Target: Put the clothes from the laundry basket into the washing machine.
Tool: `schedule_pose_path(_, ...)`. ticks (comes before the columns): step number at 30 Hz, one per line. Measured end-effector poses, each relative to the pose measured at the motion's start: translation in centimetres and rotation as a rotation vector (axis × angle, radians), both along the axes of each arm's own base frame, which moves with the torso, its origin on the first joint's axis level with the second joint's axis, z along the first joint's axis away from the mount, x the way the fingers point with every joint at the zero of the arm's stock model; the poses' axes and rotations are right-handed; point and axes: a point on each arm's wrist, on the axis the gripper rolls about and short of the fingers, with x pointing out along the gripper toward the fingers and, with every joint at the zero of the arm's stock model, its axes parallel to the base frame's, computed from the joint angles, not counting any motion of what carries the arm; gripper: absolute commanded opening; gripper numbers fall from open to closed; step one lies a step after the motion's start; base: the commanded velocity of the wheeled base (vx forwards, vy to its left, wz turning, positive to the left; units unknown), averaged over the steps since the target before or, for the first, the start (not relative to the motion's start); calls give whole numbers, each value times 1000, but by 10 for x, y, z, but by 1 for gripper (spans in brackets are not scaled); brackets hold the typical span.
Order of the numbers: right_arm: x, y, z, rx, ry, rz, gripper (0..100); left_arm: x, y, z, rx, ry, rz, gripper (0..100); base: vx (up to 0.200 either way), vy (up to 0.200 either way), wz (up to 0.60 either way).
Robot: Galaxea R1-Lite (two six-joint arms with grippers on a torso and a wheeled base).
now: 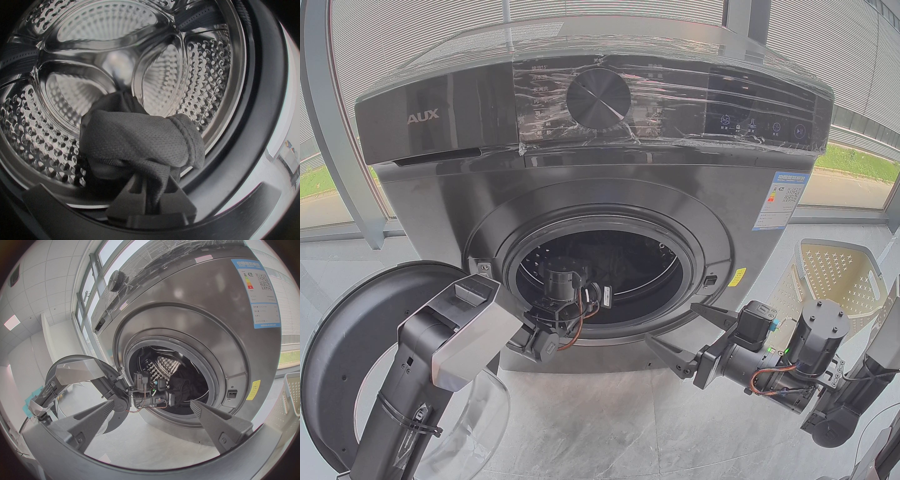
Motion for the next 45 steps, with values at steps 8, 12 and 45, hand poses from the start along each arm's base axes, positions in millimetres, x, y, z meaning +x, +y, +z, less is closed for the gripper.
schedule_pose_path(8, 0, 0, 0, 0, 0, 1, 100, 26, 3, 39, -91, -150, 78, 0, 0, 0, 0)
schedule_pose_path(12, 0, 0, 0, -1, 1, 1, 100, 36, 5, 50, -122, -206, 112, 0, 0, 0, 0)
schedule_pose_path(45, 0, -2, 0, -2, 3, -8, 100, 12, -4, 9, -43, -67, 80, 100, 0, 0, 0)
